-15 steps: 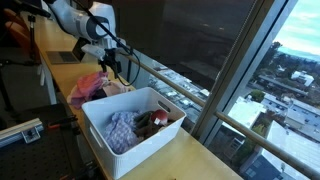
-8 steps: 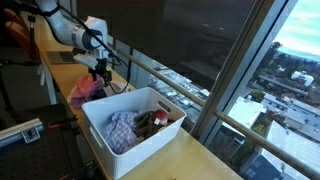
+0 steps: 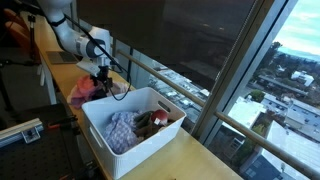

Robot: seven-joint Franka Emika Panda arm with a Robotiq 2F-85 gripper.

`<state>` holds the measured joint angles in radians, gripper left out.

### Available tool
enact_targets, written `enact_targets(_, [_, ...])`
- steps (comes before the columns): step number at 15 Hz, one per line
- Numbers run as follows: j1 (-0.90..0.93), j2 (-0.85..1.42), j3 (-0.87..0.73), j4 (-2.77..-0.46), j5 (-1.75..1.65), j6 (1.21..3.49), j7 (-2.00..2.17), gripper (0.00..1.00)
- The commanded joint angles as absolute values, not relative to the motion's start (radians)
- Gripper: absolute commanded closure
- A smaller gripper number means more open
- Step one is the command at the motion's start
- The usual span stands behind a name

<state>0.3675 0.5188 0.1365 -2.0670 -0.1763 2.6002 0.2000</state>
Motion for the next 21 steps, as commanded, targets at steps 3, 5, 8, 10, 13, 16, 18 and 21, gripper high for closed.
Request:
enact_targets(3, [0.395, 0.611, 0.13, -1.967, -0.182, 2.609, 0.196, 0.0])
enact_targets(5, [0.393, 0.649, 0.131, -1.929, -0.175, 2.608, 0.186, 0.0])
enact_targets(8, [0.375, 0.717, 0.128, -1.875, -0.161, 2.608, 0.169, 0.0])
enact_targets(10, [0.362, 0.756, 0.124, -1.85, -0.156, 2.605, 0.159, 0.0])
enact_targets(13, [0.341, 0.784, 0.119, -1.83, -0.152, 2.597, 0.143, 0.28])
enact_targets(16, [0.327, 0.751, 0.118, -1.858, -0.155, 2.595, 0.135, 0.49])
enact_targets(18, [0.322, 0.718, 0.116, -1.892, -0.158, 2.598, 0.136, 0.64])
enact_targets(21, [0.31, 0.653, 0.111, -1.956, -0.16, 2.604, 0.138, 0.85])
